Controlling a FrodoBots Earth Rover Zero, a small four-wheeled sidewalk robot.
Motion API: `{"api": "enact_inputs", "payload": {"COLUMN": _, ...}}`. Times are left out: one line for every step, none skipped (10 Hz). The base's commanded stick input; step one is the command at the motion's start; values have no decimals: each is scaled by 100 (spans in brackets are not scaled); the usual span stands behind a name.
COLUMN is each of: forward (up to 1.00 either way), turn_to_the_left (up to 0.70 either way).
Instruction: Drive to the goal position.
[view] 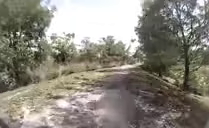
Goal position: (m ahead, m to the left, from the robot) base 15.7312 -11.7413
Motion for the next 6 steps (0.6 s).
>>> {"api": "enact_inputs", "payload": {"forward": 85, "turn_to_the_left": 0}}
{"api": "enact_inputs", "payload": {"forward": 85, "turn_to_the_left": 0}}
{"api": "enact_inputs", "payload": {"forward": 85, "turn_to_the_left": 0}}
{"api": "enact_inputs", "payload": {"forward": 85, "turn_to_the_left": 0}}
{"api": "enact_inputs", "payload": {"forward": 85, "turn_to_the_left": 0}}
{"api": "enact_inputs", "payload": {"forward": 85, "turn_to_the_left": 0}}
